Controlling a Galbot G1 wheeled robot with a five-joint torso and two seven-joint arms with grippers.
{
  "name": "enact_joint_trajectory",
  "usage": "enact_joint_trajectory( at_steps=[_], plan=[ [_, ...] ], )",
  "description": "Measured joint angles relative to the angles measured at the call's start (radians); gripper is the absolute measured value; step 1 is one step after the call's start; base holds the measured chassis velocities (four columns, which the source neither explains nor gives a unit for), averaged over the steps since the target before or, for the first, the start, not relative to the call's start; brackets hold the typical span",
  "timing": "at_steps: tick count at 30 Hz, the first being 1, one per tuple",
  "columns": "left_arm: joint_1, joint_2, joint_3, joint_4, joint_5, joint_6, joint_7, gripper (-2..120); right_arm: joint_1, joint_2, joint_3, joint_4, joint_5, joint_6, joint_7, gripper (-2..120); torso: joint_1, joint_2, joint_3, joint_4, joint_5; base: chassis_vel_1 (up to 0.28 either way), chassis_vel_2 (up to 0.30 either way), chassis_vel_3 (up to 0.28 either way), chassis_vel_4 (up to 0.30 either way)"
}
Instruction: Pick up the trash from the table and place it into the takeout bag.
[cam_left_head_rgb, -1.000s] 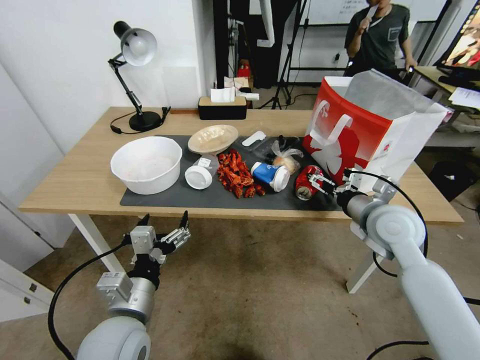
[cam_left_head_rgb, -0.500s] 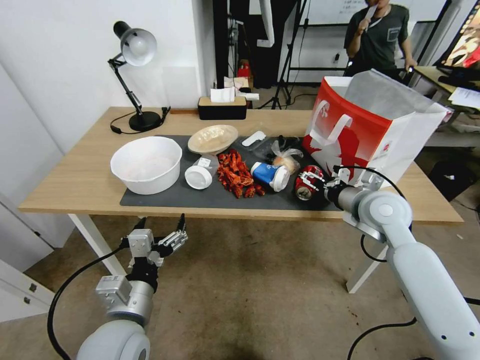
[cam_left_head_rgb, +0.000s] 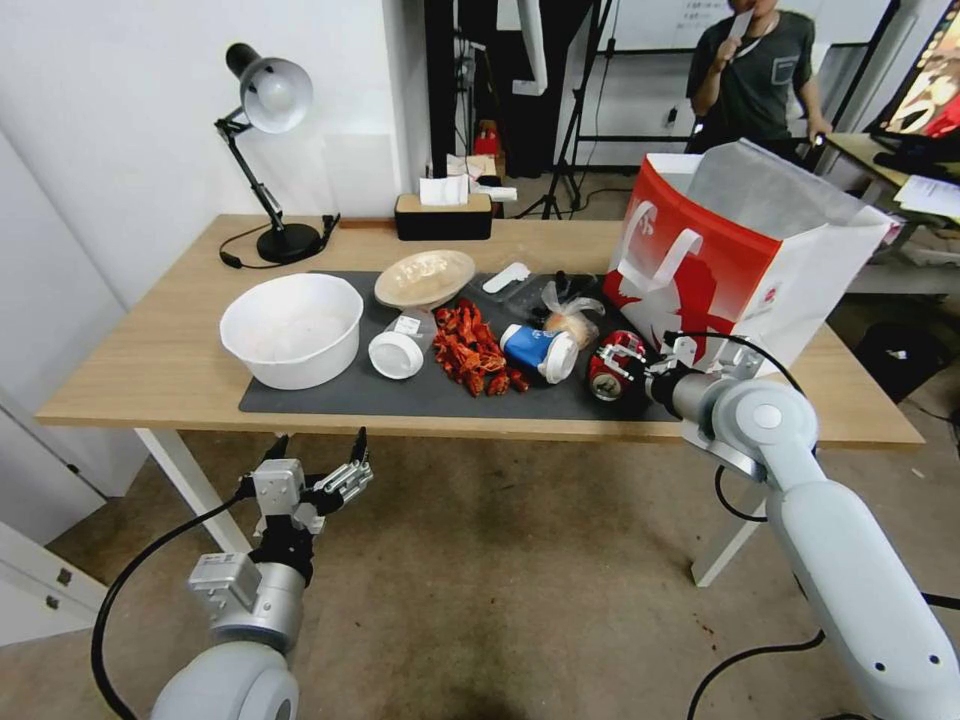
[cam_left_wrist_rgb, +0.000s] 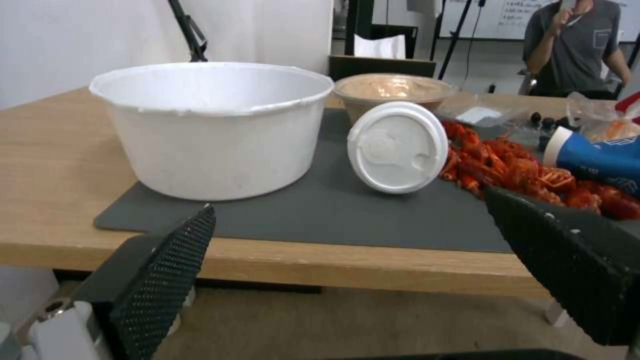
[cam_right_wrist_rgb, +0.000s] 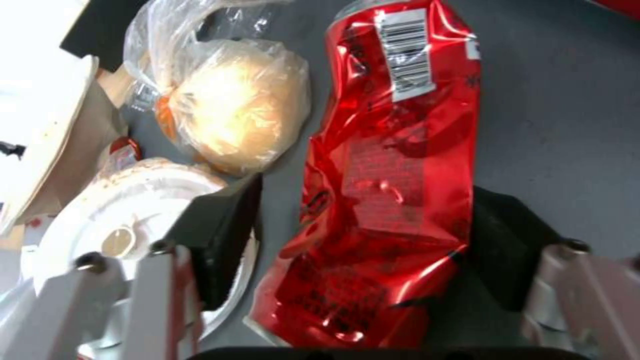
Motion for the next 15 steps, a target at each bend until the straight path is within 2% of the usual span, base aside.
enact_joint_trajectory(
  at_steps=[5,6,9,15],
  plan=[
    [-0.002,0.0,0.002,0.005,0.002,-0.006,0.001,100,-0.004,0.01,0.0,0.001,0.001,0.001,0.008,52,0.0,0.0,0.0,0.0004,0.0004,0.0,0.0,0.0,0.0],
    [-0.002,0.0,0.002,0.005,0.002,-0.006,0.001,100,-0.004,0.01,0.0,0.001,0.001,0.001,0.008,52,0.0,0.0,0.0,0.0004,0.0004,0.0,0.0,0.0,0.0],
    [-0.002,0.0,0.002,0.013,0.002,-0.031,0.007,100,-0.009,0.007,-0.002,0.003,0.004,0.002,0.006,39,0.0,0.0,0.0,0.0011,0.0007,0.0,0.0,0.0,0.0],
    [-0.003,0.001,-0.001,0.015,0.002,-0.036,0.009,100,-0.018,0.003,0.0,0.015,0.006,0.006,0.005,24,0.0,0.0,0.0,0.0008,0.0006,0.0,0.0,0.0,0.0]
  ],
)
